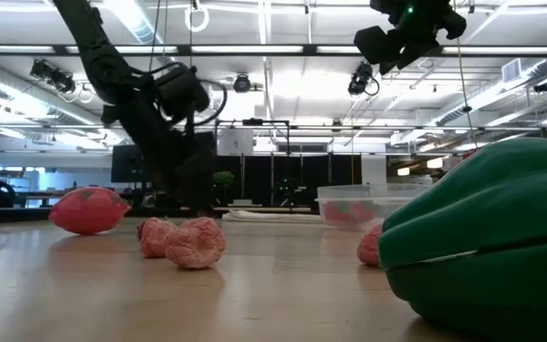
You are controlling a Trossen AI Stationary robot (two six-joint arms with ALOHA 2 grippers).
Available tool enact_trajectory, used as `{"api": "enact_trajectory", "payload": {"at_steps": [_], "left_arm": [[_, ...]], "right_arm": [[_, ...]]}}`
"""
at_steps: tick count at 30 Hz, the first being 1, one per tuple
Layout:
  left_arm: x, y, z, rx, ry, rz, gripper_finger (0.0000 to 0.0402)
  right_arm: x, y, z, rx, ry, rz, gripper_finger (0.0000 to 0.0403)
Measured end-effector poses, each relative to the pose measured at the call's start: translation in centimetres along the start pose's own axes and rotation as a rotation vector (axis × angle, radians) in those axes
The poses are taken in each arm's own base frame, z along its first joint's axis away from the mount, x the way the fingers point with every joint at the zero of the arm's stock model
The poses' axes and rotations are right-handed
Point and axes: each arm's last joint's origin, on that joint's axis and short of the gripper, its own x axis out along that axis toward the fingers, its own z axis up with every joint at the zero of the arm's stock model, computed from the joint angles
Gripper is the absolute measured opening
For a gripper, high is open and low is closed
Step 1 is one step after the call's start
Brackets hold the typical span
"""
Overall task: Pick and placing Produce into tupperware
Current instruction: Put the top left pink peach into the transparent bin
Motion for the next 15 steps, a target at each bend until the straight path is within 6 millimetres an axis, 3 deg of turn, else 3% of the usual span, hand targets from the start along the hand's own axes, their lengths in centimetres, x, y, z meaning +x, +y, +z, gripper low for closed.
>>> {"api": "enact_trajectory", "payload": {"at_steps": [8,15], "left_arm": [[-2.5,-5.4,4.2,0.025,-0.579,-0.302,0.0044],[-2.4,-7.2,4.3,0.004,-0.605,-0.32,0.0053]], "right_arm": [[0.0,0.0,0.0,0.0,-0.001,-0.001,0.0197],[0.0,0.0,0.0,0.0,-0.001,-0.001,0.0197]]}}
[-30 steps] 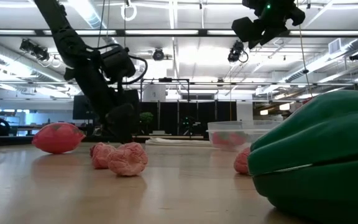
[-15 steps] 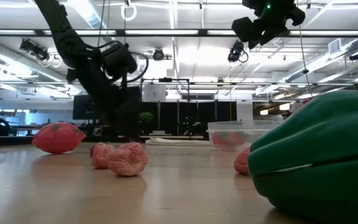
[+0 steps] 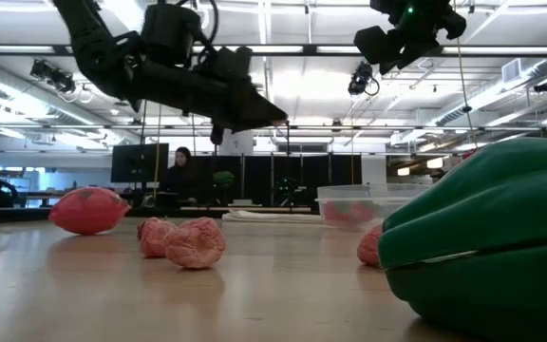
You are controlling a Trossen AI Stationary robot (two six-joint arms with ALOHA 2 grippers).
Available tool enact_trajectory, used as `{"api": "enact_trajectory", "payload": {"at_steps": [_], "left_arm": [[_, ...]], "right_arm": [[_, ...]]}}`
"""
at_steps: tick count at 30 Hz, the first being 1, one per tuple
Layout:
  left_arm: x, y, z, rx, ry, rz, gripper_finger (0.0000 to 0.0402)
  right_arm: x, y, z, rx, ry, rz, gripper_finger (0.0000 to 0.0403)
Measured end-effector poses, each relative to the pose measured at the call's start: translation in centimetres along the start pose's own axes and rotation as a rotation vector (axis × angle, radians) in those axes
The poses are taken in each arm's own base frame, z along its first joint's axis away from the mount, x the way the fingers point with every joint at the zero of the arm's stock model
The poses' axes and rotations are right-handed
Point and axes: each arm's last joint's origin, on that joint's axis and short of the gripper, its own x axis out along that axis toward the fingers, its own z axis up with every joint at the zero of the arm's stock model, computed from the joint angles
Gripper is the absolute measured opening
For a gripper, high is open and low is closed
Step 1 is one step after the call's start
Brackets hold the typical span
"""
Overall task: Pick and placing Produce into tupperware
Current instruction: Put the top left pink peach into the transparent bin
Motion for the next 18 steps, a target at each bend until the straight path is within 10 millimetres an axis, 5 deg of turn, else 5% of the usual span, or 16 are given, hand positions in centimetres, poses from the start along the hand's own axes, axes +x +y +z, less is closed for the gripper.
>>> {"api": "enact_trajectory", "payload": {"at_steps": [5,13,18], "left_arm": [[4.2,-2.3,0.5,0.079,-0.021,-0.038,0.0043],[11.8,-4.3,-2.6,0.216,0.361,0.024,0.0063],[14.2,-5.1,-2.4,0.313,0.49,0.011,0.0071]], "right_arm": [[0.0,0.1,0.1,0.018,-0.009,0.001,0.0197],[0.0,0.1,0.2,-0.009,-0.017,-0.005,0.0197],[0.0,0.1,0.2,-0.006,-0.017,-0.004,0.0197]]}}
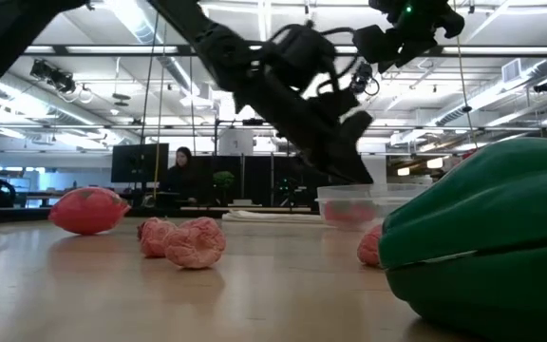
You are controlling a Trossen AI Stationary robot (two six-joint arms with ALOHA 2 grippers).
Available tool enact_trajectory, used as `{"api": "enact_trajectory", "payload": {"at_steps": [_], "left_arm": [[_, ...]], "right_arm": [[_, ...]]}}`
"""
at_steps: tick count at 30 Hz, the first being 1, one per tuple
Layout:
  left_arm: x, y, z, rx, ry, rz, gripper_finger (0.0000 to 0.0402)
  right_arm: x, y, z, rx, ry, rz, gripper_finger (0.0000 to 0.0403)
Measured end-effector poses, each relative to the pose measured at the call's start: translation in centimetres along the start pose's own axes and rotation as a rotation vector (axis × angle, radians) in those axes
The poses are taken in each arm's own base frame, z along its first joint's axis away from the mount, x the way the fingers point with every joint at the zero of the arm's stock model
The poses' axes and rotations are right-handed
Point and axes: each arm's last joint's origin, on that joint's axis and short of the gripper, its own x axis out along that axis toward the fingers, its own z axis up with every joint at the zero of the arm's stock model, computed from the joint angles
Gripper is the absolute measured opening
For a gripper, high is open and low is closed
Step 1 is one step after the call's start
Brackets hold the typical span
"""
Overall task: Pick and placing Produce into tupperware
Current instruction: Put the top left pink peach into the transparent bin, then put the green bell pepper into the transparent bin
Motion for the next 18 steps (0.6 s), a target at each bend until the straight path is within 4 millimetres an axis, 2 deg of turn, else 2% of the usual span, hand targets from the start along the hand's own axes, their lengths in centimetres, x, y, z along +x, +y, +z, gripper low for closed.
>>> {"api": "enact_trajectory", "payload": {"at_steps": [5,11,13,18], "left_arm": [[-0.2,-0.6,1.1,0.089,0.1,-0.008,0.0108],[-0.8,-1.2,2.3,0.082,0.139,-0.015,0.0167],[-1.1,-1.4,2.6,0.09,0.193,-0.015,0.0177],[-2.8,-2.1,4.8,0.056,0.288,-0.016,0.0179]], "right_arm": [[0.0,0.0,0.0,-0.001,0.0,0.0,0.0197],[0.0,0.0,0.0,0.002,-0.001,0.001,0.0197],[0.0,0.0,0.0,0.002,-0.001,0.001,0.0197],[0.0,0.1,0.0,0.002,0.012,0.021,0.0197]]}}
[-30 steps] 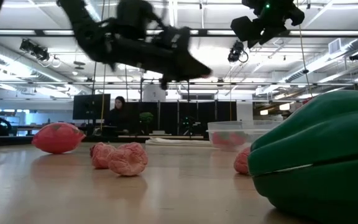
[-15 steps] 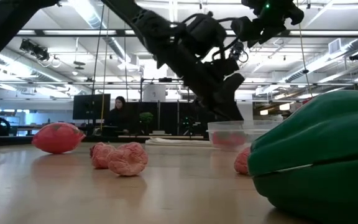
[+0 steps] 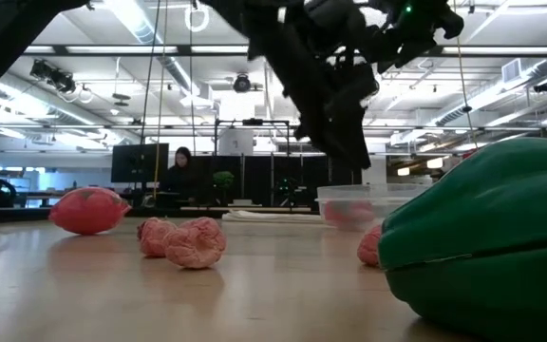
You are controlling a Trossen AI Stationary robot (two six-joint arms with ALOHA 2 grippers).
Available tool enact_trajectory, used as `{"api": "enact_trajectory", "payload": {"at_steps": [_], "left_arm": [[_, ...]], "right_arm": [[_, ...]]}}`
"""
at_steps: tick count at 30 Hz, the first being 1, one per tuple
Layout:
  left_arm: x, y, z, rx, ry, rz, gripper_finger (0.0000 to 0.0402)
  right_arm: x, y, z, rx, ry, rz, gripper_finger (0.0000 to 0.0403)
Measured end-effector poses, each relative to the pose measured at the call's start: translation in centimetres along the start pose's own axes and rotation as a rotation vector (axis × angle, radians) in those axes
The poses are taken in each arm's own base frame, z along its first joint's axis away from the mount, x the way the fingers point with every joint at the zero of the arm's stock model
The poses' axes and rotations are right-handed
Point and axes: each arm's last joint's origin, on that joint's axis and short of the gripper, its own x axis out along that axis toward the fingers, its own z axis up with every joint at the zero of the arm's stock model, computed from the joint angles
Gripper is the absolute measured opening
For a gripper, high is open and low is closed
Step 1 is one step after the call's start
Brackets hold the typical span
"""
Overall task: Pick and placing Produce into tupperware
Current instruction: Put the green bell pepper into the transparent bin
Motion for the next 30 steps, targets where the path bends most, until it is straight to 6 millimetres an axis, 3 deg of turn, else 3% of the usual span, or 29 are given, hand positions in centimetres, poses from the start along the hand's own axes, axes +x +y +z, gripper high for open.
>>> {"api": "enact_trajectory", "payload": {"at_steps": [7,13,16,21,25,30], "left_arm": [[-5.3,-1.0,2.3,0.132,0.178,-0.01,0.0159],[-12.3,-1.3,2.7,0.175,0.22,0.1,0.0151],[-17.2,-1.0,2.6,0.17,0.159,0.188,0.0153],[-26.3,0.6,1.3,0.011,0.039,0.288,0.016],[-33.3,1.1,-0.7,-0.119,-0.1,0.263,0.0162],[-38.9,0.7,-3.8,-0.159,-0.172,0.165,0.0162]], "right_arm": [[-1.2,0.4,-0.9,-0.087,0.078,0.125,0.0197],[-3.4,-0.6,-3.6,-0.095,0.158,0.106,0.0197],[-4.9,-1.3,-5.2,-0.042,0.218,0.102,0.0197],[-7.9,-0.9,-6.7,0.065,0.262,0.217,0.0197],[-10.7,0.0,-7.4,0.126,0.225,0.381,0.0197],[-13.9,1.3,-7.9,0.212,0.227,0.596,0.0197]]}}
